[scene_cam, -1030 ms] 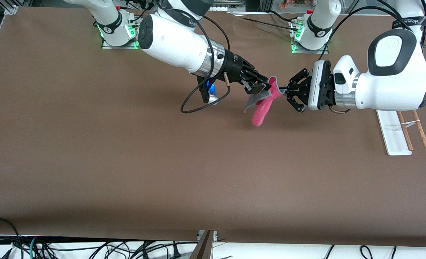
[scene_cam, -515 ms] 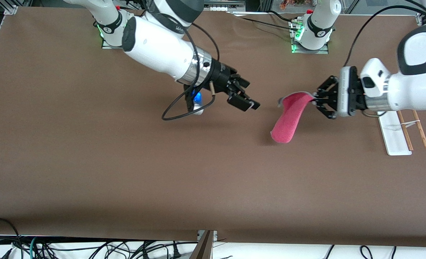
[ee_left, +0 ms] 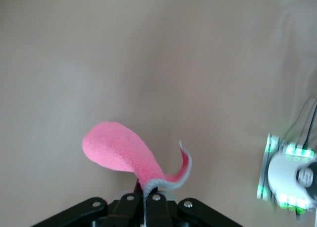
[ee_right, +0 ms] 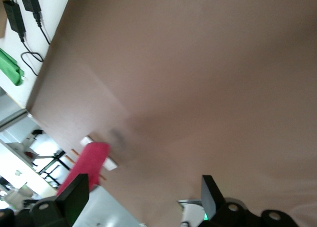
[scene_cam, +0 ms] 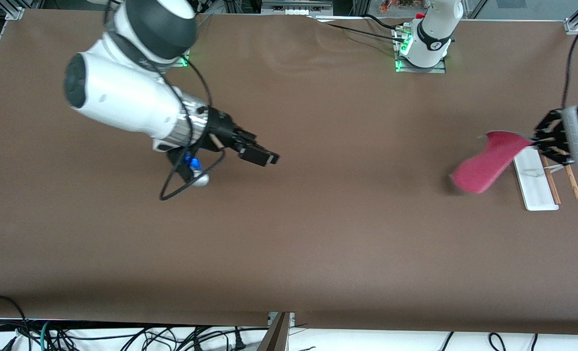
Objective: Pass towel and hang on rack
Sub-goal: 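Carry the towel to the rack with the left gripper while the right gripper retracts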
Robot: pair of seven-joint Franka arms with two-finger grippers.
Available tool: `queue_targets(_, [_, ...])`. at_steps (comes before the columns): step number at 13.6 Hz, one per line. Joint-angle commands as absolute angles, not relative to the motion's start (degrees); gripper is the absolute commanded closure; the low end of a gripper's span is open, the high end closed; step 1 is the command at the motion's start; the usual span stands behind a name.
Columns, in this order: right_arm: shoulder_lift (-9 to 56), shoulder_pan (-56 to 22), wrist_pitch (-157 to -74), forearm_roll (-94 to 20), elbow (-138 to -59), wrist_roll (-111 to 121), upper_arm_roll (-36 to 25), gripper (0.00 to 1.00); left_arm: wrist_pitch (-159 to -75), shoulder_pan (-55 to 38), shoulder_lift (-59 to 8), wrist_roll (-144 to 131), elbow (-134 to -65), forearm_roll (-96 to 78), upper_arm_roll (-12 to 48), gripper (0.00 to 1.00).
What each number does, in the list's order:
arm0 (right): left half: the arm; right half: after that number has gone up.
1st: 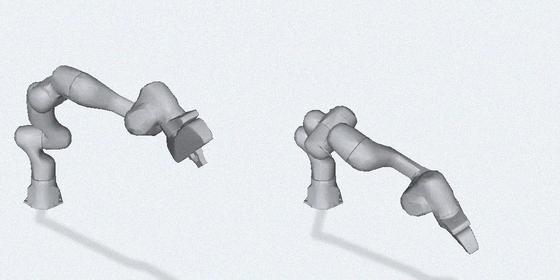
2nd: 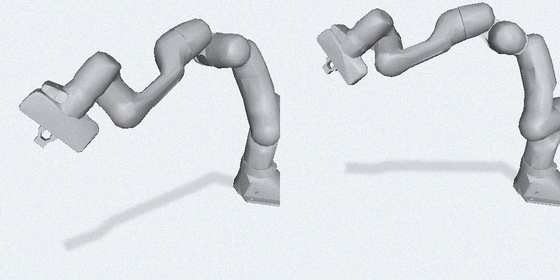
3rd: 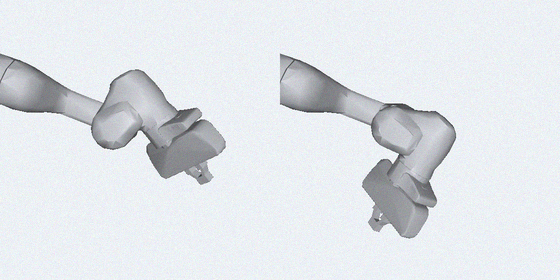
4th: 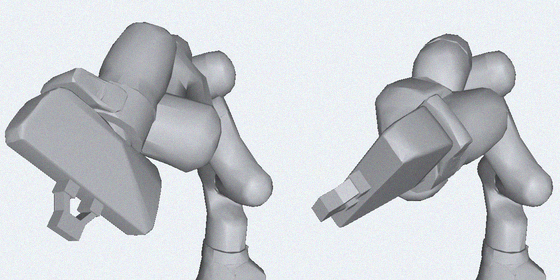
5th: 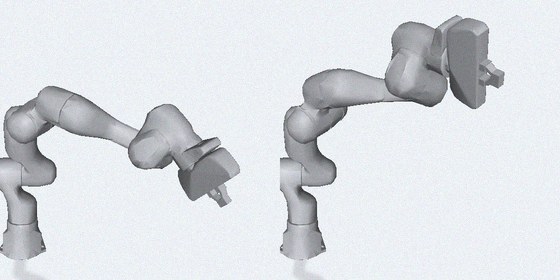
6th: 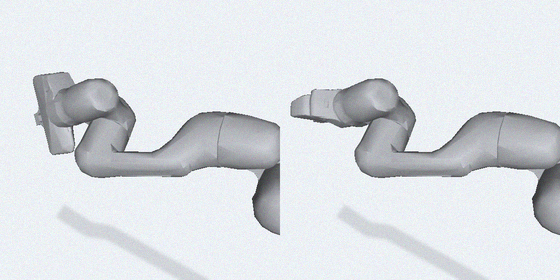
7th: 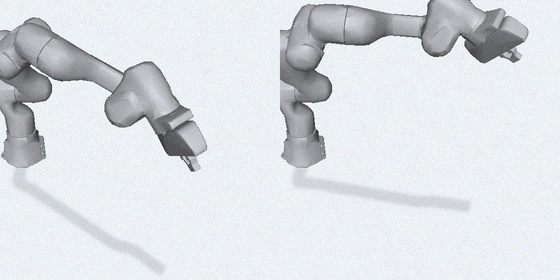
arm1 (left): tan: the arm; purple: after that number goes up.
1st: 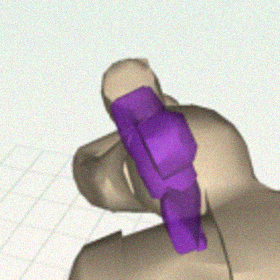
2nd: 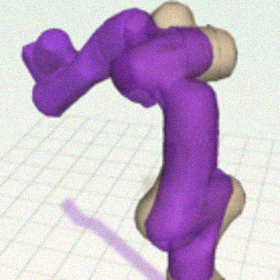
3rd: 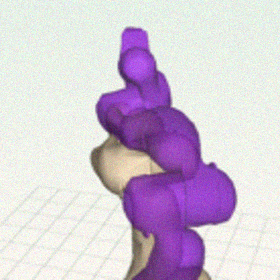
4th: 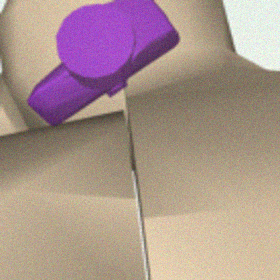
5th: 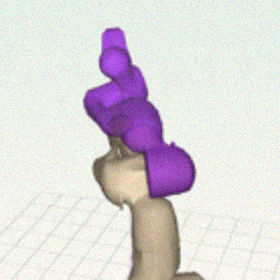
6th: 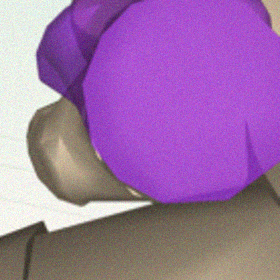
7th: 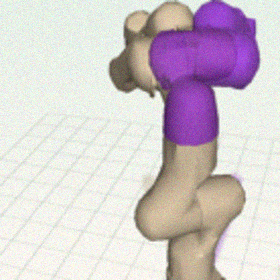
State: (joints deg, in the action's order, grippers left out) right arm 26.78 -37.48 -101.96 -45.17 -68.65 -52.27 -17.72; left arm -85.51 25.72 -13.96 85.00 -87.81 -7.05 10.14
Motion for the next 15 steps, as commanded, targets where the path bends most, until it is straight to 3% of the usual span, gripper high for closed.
queue_targets(1, [19.7,-38.6,-98.7,-43.3,-77.8,-43.8,-23.0,0.00,-84.5,30.0,-18.9,85.3,-81.1,0.6,11.0,1.00])
queue_targets(5, [9.1,-38.2,-97.0,-27.9,-88.8,-27.7,-23.6,0.00,-85.6,38.0,-28.3,86.4,-73.2,6.1,10.0,1.00])
queue_targets(8, [5.8,-33.2,-91.6,-19.0,-89.6,-15.4,-22.7,0.00,-93.1,40.2,-31.2,89.7,-70.7,9.7,8.9,1.00])
queue_targets(12, [4.5,-18.3,-90.2,-10.0,-89.5,-2.3,-11.9,0.00,-102.2,42.1,-36.5,90.5,-70.8,10.1,6.6,1.00])
queue_targets(15, [4.4,-11.8,-90.3,-0.4,-88.8,-2.3,-4.3,0.00,-106.2,44.1,-40.1,90.4,-70.8,9.6,6.6,1.00])
